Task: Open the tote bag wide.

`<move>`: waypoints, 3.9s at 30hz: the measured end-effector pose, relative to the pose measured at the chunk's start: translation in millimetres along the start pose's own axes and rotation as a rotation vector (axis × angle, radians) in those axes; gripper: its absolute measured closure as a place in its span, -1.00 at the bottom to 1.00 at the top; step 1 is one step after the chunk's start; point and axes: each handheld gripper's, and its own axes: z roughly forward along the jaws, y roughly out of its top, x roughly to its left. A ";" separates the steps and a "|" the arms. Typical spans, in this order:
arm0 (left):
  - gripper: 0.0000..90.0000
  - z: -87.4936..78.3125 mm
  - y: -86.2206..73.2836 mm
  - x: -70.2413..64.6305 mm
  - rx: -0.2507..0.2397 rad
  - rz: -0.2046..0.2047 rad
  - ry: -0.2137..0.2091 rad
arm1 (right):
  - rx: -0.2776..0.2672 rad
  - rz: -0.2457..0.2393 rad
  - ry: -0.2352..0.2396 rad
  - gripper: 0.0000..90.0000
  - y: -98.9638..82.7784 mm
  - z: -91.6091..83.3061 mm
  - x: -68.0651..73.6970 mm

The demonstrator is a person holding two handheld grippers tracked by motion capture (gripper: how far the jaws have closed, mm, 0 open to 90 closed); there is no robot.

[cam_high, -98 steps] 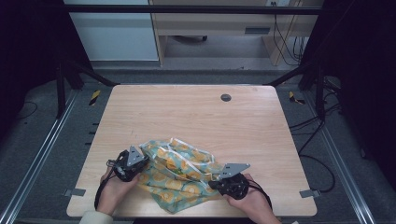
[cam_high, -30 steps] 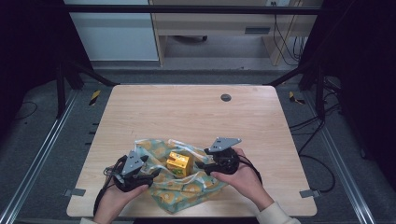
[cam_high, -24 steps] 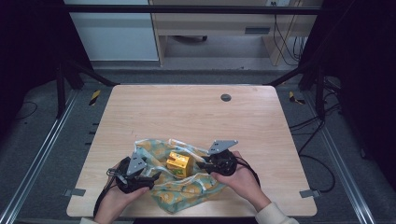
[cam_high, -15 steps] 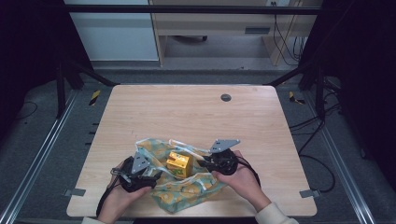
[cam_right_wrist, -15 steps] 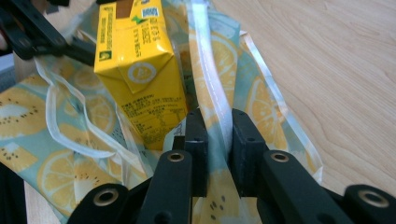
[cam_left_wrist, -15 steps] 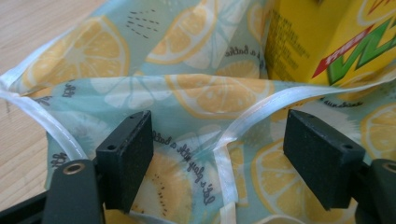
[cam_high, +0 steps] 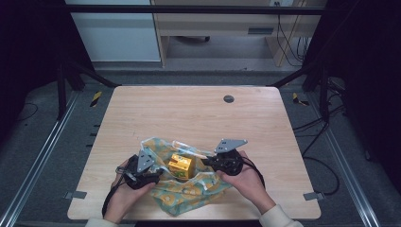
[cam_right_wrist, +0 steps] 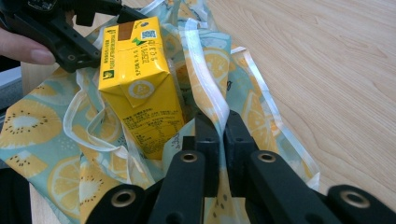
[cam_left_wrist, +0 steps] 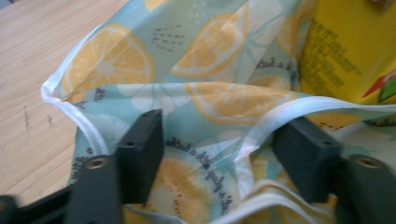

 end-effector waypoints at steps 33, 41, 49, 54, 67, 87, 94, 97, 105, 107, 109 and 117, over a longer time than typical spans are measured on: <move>0.99 -59.4 -10.5 -38.8 -0.074 0.033 -0.179 | -0.060 0.042 -0.077 0.99 24.1 -21.3 -20.3; 0.99 -48.9 -17.1 -35.7 0.014 0.034 -0.184 | -0.039 0.147 -0.081 0.99 19.4 0.5 -44.1; 0.99 -44.6 -21.1 -35.3 0.066 0.038 -0.195 | 0.021 0.191 -0.145 0.99 11.4 13.9 -61.8; 0.99 -41.5 -22.8 -36.9 0.094 0.045 -0.200 | 0.043 0.211 -0.174 0.99 6.4 16.7 -73.3; 0.99 -41.9 -26.8 -36.6 0.124 0.062 -0.192 | 0.090 0.228 -0.211 0.99 -3.5 21.9 -88.6; 0.99 -52.0 -33.1 -34.1 0.118 0.051 -0.181 | 0.099 0.248 -0.241 0.98 -8.8 19.8 -100.0; 0.99 -54.7 -34.4 -34.1 0.110 0.048 -0.179 | 0.097 0.234 -0.251 0.98 -9.4 18.2 -101.4; 0.99 -55.8 -34.9 -34.3 0.109 0.051 -0.179 | 0.102 0.226 -0.257 0.94 -10.0 18.0 -102.1; 0.84 -60.7 -30.5 -33.9 0.025 0.047 -0.146 | 0.088 0.195 -0.296 0.48 -3.6 10.3 -92.7; 0.75 -61.6 -29.6 -32.8 0.006 0.043 -0.138 | 0.073 0.188 -0.300 0.32 -0.9 5.2 -89.6; 0.65 -62.4 -28.7 -32.7 -0.014 0.039 -0.130 | 0.063 0.176 -0.306 0.21 2.4 -0.9 -85.3; 0.18 -65.6 -24.5 -33.4 -0.085 0.028 -0.114 | 0.010 0.132 -0.290 -0.14 9.6 -23.7 -65.0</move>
